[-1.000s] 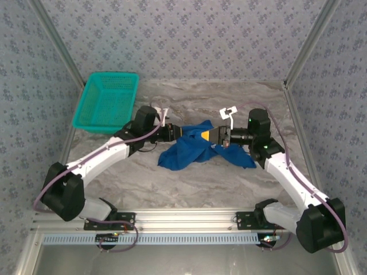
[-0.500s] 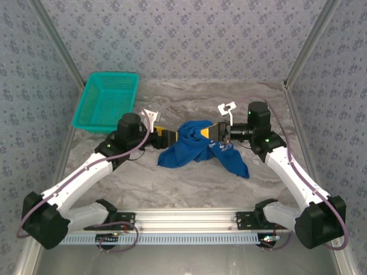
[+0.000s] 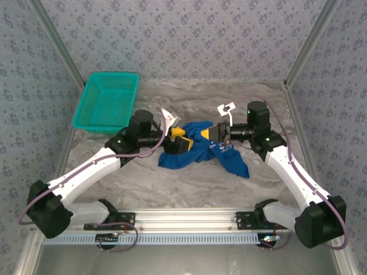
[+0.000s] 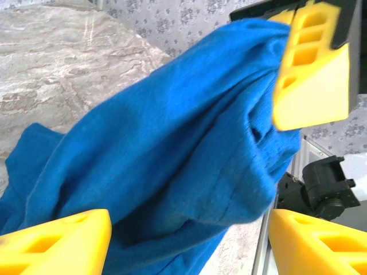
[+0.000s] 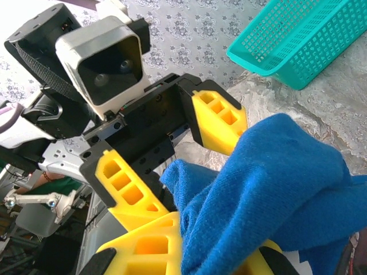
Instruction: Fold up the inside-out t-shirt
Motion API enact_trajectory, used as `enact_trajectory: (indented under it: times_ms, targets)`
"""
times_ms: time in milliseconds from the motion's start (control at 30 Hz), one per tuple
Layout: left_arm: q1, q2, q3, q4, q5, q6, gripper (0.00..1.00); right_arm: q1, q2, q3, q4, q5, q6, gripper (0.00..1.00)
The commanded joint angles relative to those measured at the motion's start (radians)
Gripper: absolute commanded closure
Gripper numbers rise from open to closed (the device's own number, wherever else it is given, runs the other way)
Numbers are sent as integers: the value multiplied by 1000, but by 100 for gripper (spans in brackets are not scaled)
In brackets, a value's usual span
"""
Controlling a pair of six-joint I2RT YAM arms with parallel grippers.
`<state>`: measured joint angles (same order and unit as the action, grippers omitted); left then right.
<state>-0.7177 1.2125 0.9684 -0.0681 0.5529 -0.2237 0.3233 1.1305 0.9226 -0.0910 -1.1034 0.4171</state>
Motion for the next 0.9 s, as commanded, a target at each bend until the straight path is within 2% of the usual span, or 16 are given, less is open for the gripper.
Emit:
enact_trajectory:
  times_ms: [0, 100, 300, 400, 500, 533, 633, 733, 867]
  targets:
    - [-9, 8, 41, 44, 39, 18, 32, -5, -6, 39, -21, -4, -31, 100]
    - [-9, 29, 56, 41, 13, 18, 43, -3, -6, 40, -27, -10, -35, 100]
    - [-12, 84, 103, 46, 55, 4, 80, 0, -8, 41, -62, -11, -59, 100]
    - [-9, 71, 118, 60, 60, -34, 99, -14, -3, 74, -226, 68, -151, 98]
    - [23, 24, 92, 192, 159, -213, 100, -87, 41, 156, -478, 457, -123, 81]
    - [36, 13, 81, 232, 174, -290, 100, -105, 66, 184, -550, 566, -99, 72]
    - [67, 5, 88, 225, 158, -408, 100, -103, 61, 170, -528, 645, -74, 64]
    - [85, 9, 105, 177, 108, -471, 100, -65, 14, 168, -515, 716, -108, 57]
    - [84, 12, 111, 175, 84, -505, 100, 47, -97, 113, -423, 684, -182, 50]
